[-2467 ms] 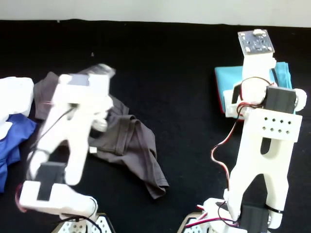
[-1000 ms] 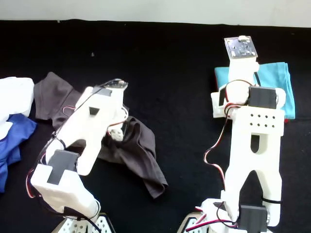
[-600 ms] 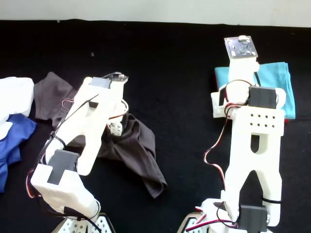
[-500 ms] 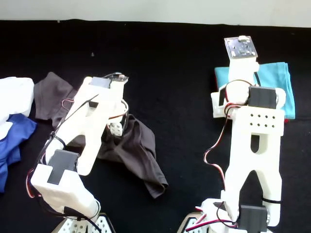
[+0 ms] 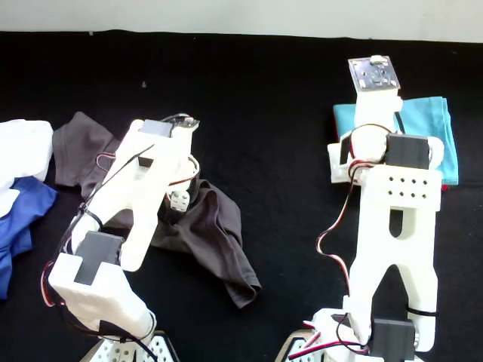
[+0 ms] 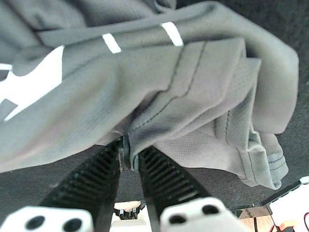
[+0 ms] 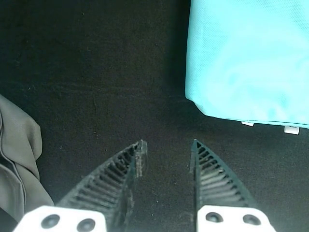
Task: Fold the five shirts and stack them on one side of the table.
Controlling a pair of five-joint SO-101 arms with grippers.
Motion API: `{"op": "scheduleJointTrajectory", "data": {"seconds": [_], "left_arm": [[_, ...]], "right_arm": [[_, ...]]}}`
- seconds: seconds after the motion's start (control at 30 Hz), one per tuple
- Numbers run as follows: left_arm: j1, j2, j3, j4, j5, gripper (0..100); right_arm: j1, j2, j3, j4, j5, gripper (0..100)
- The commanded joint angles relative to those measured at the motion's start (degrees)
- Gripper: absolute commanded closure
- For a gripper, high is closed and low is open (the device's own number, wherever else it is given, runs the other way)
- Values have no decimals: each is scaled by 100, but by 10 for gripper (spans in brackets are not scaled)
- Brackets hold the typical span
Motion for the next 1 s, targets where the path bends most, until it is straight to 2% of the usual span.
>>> {"op": "scheduleJointTrajectory", "data": {"seconds": [0.0,0.1,0.2,0.33,0.43,0.57,0.8,0.97], "left_arm": [[-462,-303,-338,527,-97,991],[-1437,-919,-690,1284,-1011,991],[-2774,-1587,-1121,1890,-1996,991],[-4549,-1938,-1358,1996,-3042,991],[-5411,-1842,-1305,1996,-3402,991],[-6105,-1525,-1376,1996,-3622,991],[-6800,-1182,-1684,1899,-3692,991],[-6932,-1051,-1789,1916,-3692,991]], "right_arm": [[-13,-180,4,-92,-44,847],[-48,-127,-48,-110,-325,848],[-391,-101,-207,-215,-492,849],[-1024,400,-892,-215,-527,849],[-1534,1112,-1736,-171,-686,850],[-2378,2053,-2870,-171,-1125,848],[-3793,3697,-3987,-163,-1169,841],[-4338,4848,-4497,-224,-1178,706]]}}
